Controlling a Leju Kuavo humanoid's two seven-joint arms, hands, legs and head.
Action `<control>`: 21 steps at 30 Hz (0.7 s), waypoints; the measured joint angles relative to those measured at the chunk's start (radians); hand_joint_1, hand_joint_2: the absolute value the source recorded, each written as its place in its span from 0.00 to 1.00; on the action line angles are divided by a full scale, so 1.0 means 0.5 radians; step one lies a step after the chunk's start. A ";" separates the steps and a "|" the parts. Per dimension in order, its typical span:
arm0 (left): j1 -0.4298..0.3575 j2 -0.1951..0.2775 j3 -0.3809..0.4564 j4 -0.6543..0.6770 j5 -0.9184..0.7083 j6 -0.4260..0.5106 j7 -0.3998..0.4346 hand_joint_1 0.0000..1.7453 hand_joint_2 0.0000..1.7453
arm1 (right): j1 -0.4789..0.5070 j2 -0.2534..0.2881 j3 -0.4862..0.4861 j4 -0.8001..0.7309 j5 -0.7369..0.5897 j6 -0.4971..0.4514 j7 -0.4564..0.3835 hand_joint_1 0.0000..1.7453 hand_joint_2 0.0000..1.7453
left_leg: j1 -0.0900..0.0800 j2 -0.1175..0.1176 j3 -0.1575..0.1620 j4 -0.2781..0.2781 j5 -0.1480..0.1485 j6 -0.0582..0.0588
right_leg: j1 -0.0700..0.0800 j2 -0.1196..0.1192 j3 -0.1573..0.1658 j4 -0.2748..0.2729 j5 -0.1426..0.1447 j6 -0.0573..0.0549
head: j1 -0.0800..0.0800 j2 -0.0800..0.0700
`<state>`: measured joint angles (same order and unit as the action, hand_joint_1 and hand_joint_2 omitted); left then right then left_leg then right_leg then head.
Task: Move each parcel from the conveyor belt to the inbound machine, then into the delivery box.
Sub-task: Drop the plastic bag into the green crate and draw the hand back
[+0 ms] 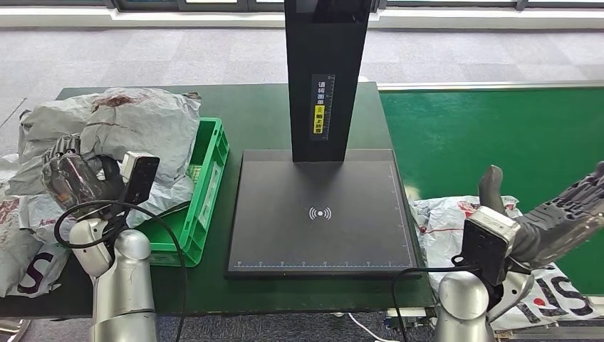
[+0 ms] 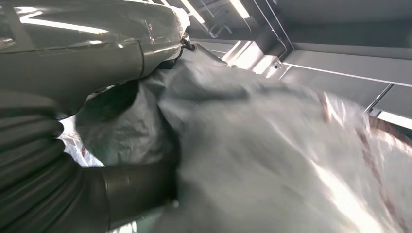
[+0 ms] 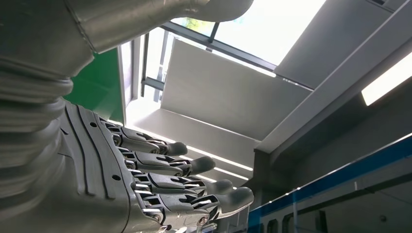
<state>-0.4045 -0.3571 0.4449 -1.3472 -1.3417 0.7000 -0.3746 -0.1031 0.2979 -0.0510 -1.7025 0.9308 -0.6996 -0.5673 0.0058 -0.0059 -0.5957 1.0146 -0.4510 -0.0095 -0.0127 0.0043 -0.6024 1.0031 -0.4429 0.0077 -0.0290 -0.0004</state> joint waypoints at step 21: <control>-0.001 -0.001 0.027 0.053 -0.058 0.000 0.060 0.00 1.00 | 0.000 0.000 0.002 0.004 0.018 0.002 -0.012 0.00 1.00 | 0.000 0.000 0.000 0.000 0.000 0.000 | 0.000 0.000 0.000 0.000 0.000 0.000 | 0.000 0.000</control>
<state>-0.4052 -0.3574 0.4582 -1.3205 -1.3709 0.7000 -0.3444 -0.1034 0.2979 -0.0500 -1.7006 0.9396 -0.6989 -0.5734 0.0058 -0.0060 -0.5957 1.0146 -0.4510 -0.0096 -0.0127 0.0042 -0.6023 1.0032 -0.4430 0.0076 -0.0290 -0.0004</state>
